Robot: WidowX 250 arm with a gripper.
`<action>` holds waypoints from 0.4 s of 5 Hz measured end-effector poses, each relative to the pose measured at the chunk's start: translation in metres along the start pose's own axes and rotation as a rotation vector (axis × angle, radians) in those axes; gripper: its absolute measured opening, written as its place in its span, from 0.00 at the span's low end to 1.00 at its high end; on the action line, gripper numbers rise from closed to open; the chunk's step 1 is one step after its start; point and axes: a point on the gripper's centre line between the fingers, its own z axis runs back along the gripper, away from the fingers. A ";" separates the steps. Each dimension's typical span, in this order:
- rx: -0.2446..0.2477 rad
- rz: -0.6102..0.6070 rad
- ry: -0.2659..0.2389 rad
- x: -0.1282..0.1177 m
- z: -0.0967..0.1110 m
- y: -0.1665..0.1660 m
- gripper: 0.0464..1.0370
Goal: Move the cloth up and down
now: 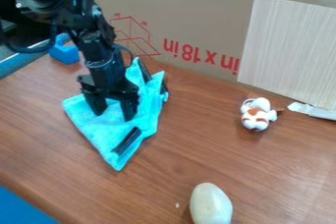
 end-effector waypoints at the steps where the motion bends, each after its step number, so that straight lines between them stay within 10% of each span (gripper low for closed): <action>1: -0.002 0.031 0.009 0.016 -0.003 -0.003 0.96; 2: -0.006 0.071 0.011 0.034 -0.006 -0.007 0.96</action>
